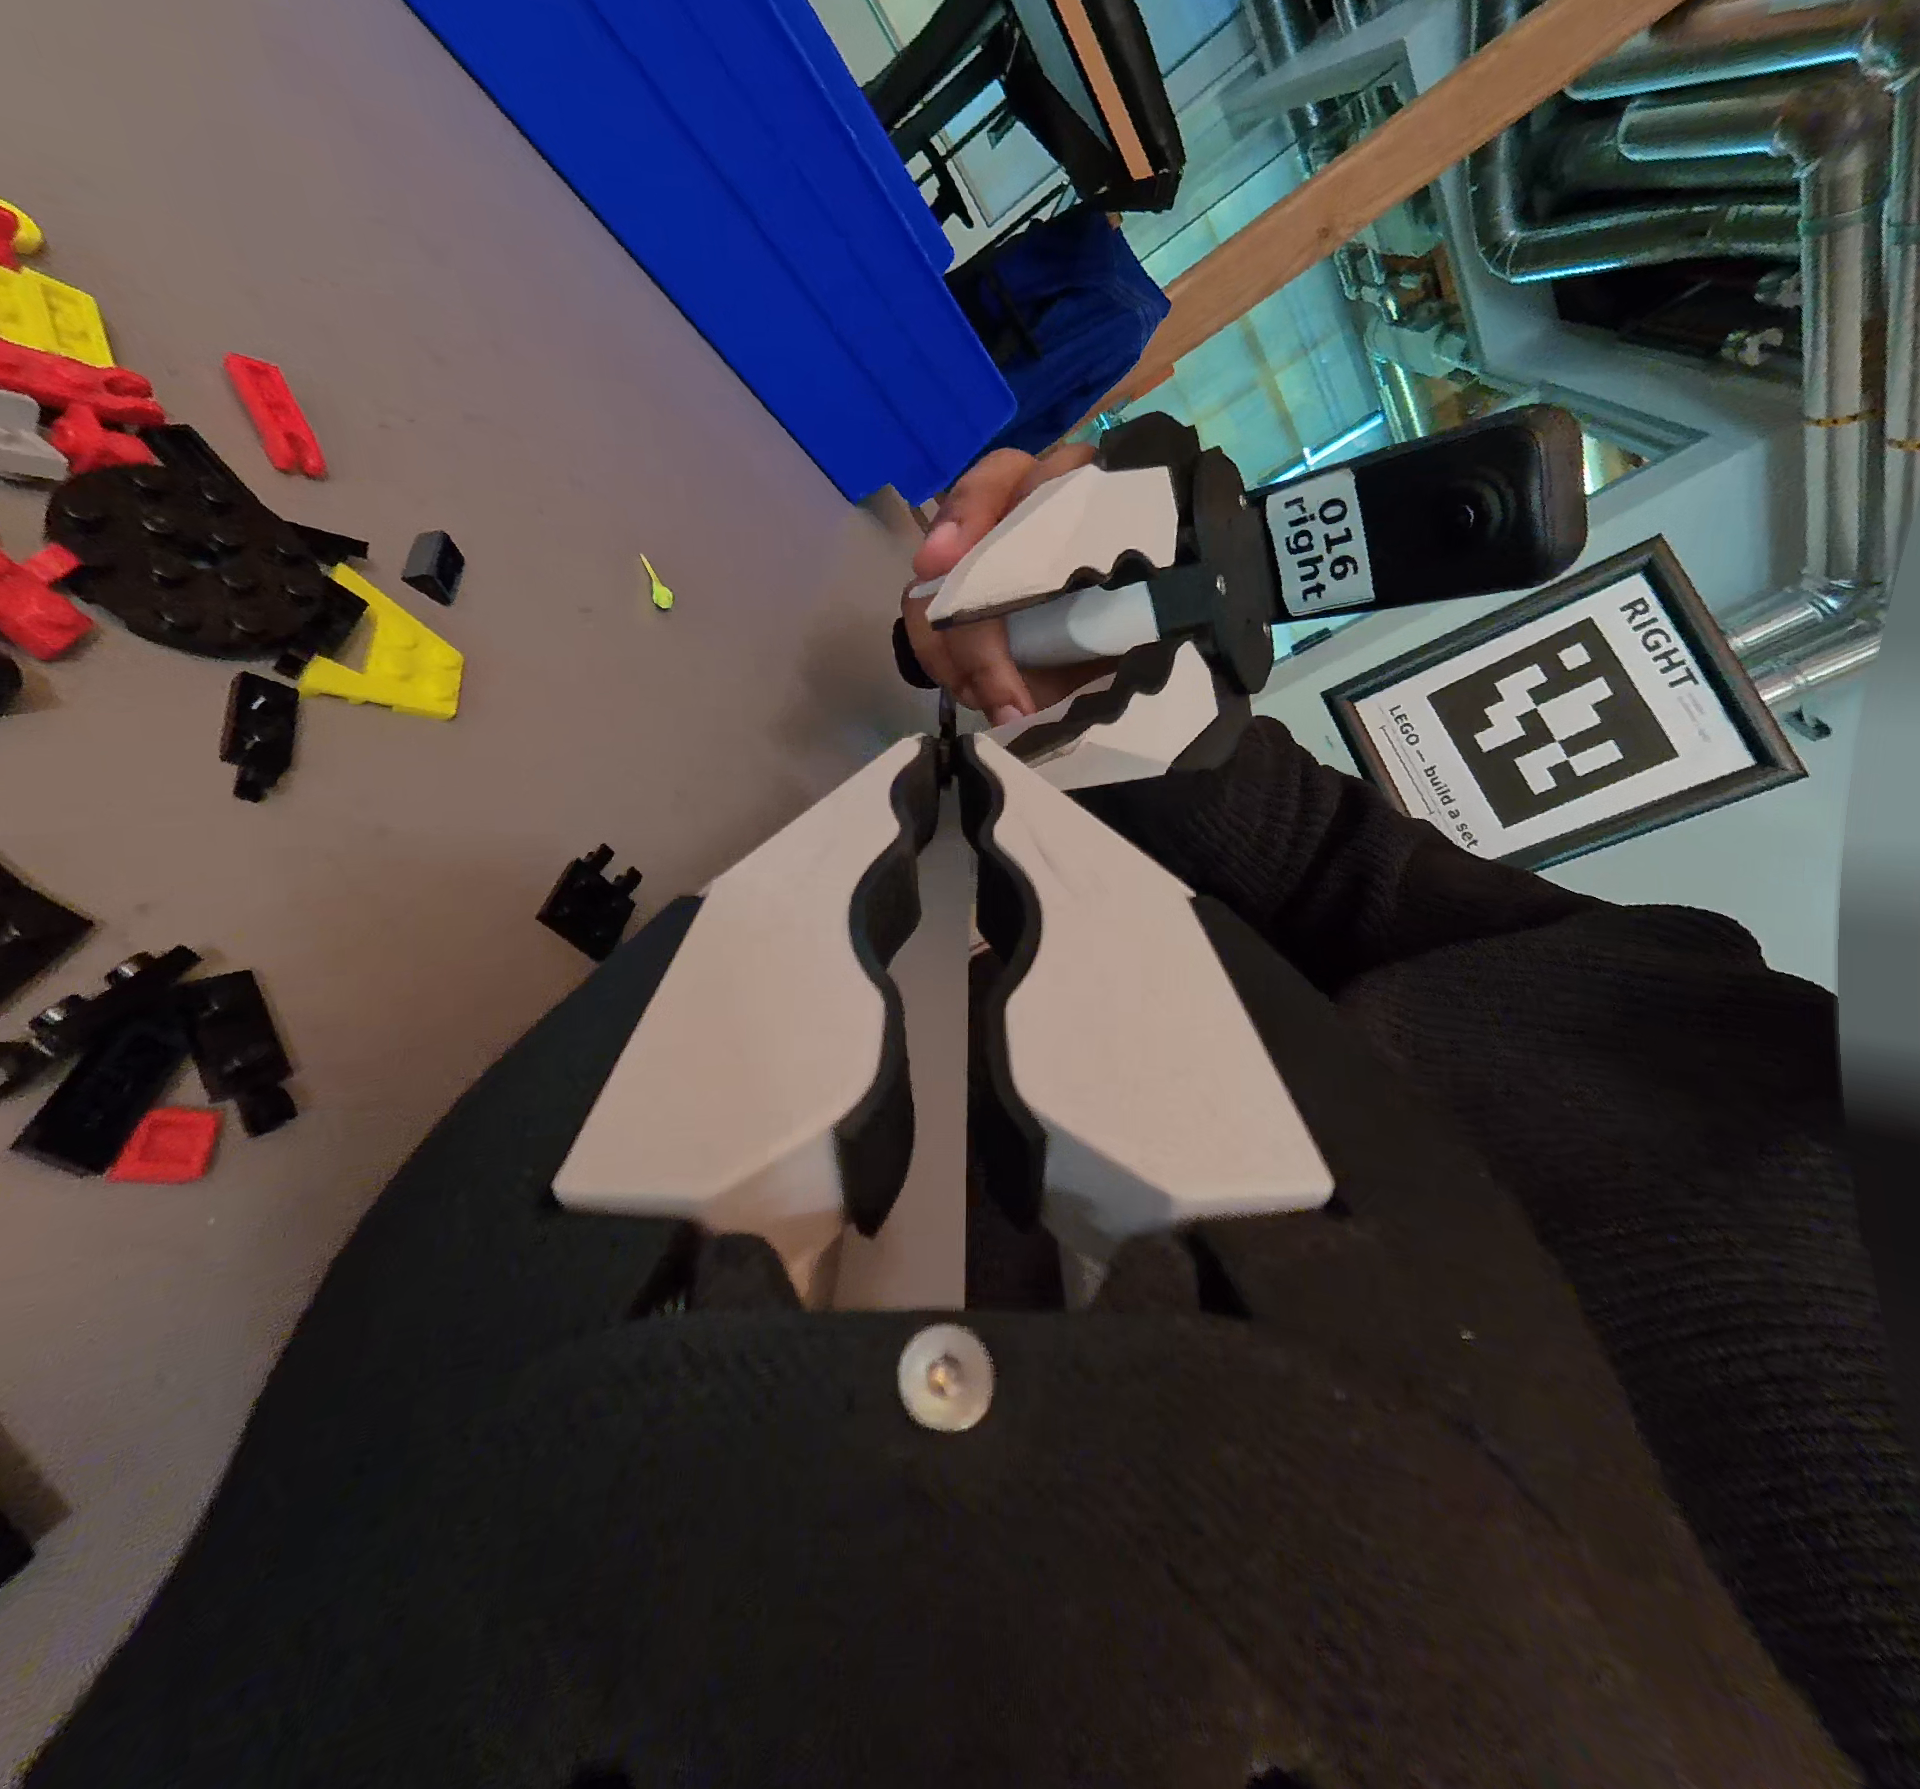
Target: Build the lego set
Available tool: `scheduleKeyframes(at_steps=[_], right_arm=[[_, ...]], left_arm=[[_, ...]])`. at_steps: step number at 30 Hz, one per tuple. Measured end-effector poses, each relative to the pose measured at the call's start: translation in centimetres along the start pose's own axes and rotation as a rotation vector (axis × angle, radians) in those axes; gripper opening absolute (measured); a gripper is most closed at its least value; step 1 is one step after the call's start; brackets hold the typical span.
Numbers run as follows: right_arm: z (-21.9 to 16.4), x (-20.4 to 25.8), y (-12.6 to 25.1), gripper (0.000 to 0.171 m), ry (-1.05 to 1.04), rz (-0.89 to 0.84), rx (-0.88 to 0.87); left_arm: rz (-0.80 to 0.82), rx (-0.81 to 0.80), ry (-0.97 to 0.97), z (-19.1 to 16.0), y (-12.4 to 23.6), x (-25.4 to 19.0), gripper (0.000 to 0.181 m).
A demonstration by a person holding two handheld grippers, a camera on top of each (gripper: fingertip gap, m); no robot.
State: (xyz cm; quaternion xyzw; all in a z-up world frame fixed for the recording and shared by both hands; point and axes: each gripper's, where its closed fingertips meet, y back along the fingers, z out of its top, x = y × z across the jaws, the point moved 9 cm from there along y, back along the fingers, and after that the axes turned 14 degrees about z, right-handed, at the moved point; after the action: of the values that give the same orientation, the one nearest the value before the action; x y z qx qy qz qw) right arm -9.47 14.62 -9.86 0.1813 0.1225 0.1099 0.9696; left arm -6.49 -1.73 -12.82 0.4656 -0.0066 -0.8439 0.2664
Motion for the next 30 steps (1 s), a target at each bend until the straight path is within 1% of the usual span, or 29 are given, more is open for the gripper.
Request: scheduleKeyframes(at_steps=[16, 21, 24, 25, 27, 29, 30], right_arm=[[0.27, 0.55, 0.02, 0.021, 0.081, 0.001, 0.015], [0.33, 0.69, -0.02, 0.014, 0.094, 0.005, 0.020], [0.37, 0.70, 0.02, 0.014, 0.091, 0.015, 0.026], [0.37, 0.67, 0.07, 0.014, 0.087, 0.019, 0.028], [0.36, 0.47, 0.27, 0.014, 0.077, 0.015, 0.032], [0.27, 0.22, 0.52, 0.014, 0.056, 0.021, 0.034], [0.17, 0.12, 0.60, 0.014, 0.038, 0.032, 0.035]], left_arm=[[-0.062, 0.016, 0.060, -0.01, 0.03, -0.15, 0.002], [-0.072, 0.014, 0.066, 0.03, 0.07, -0.20, 0.002], [-0.069, 0.014, 0.058, 0.02, 0.07, -0.25, 0.002], [-0.054, 0.014, 0.049, 0.02, 0.05, -0.23, 0.005], [-0.002, 0.009, 0.011, 0.18, 0.11, -0.07, 0.022], [0.052, -0.002, -0.077, 0.45, 0.37, 0.05, 0.032], [0.079, -0.009, -0.139, 0.58, 0.54, 0.07, 0.034]])
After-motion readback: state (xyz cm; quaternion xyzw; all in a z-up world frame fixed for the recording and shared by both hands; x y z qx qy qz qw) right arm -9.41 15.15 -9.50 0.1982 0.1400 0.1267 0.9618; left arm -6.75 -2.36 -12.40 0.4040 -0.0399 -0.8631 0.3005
